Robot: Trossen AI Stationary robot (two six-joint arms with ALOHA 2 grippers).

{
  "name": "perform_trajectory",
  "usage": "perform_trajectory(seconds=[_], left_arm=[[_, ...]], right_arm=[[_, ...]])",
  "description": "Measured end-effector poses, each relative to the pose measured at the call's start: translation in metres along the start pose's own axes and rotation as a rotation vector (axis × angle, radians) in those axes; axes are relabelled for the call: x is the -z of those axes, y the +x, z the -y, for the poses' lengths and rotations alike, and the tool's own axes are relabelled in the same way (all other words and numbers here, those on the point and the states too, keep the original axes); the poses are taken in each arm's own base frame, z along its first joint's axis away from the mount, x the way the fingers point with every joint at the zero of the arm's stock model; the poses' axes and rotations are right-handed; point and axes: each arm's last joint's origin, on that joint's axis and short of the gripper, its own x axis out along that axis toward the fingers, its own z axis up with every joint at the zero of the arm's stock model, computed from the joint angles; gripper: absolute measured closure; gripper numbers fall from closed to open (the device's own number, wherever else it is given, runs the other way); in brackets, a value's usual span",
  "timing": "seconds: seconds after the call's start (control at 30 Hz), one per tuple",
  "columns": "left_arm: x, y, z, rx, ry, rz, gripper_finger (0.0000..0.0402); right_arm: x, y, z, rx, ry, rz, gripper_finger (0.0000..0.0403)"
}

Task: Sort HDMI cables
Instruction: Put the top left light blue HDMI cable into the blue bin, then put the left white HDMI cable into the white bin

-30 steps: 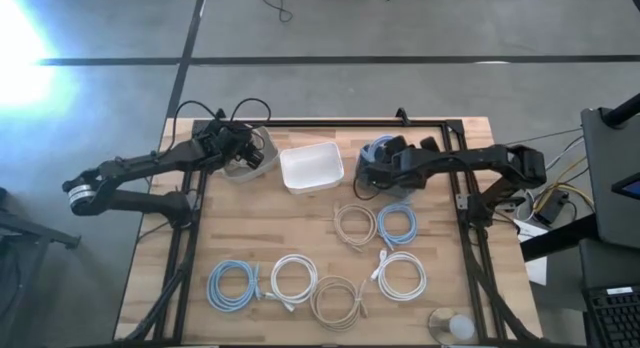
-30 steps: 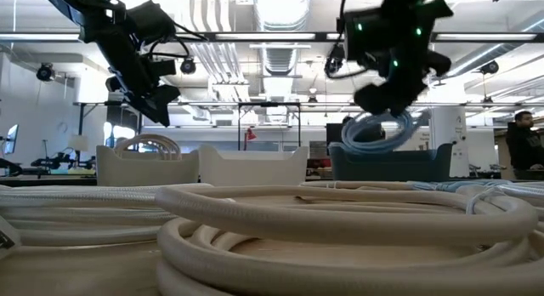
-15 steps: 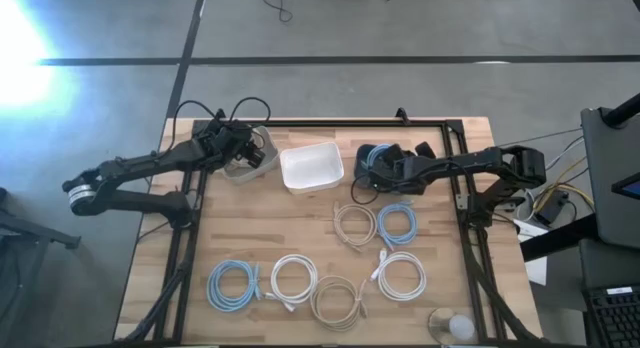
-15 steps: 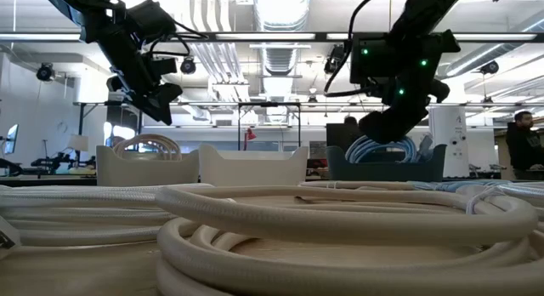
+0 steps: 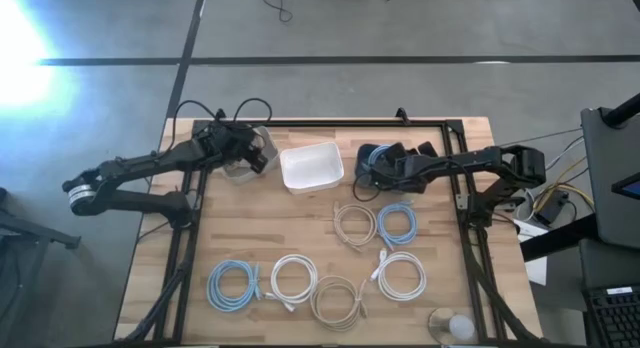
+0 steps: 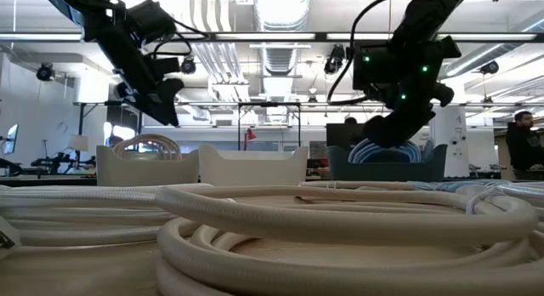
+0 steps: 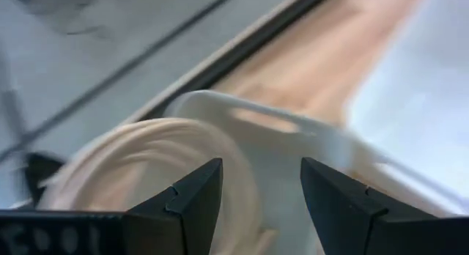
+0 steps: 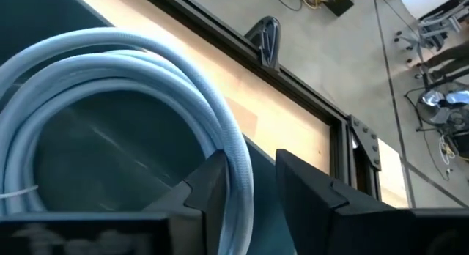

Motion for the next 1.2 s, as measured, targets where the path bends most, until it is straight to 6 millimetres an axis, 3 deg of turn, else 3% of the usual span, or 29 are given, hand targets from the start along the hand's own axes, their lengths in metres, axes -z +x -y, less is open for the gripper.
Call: perform_trajectory(seconds=[0.33,0.53,0.73,0.9,1.2], left_arm=[[-0.018,-0.011,0.028,0.67,0.069,0.173,0.0195],[-0.006,-0.021,0.055,0.991,0.162,0.212,0.0195],[0.023,-0.034,0.087,1.099,0.264,0.144,0.0195],[0.049,-0.046,0.108,1.086,0.336,0.106,0.0195],[0.083,-0.058,0.124,0.965,0.286,0.057,0.0195]], right_arm=[[-0.021,-0.012,-0.003,-0.04,0.017,0.032,0.0257],[-0.034,-0.026,-0.006,-0.083,0.012,0.066,0.0263],[-0.042,-0.037,-0.009,-0.118,0.001,0.094,0.0274],[-0.048,-0.043,-0.009,-0.133,0.02,0.107,0.028],[-0.05,-0.044,-0.01,-0.137,0.025,0.111,0.0286]])
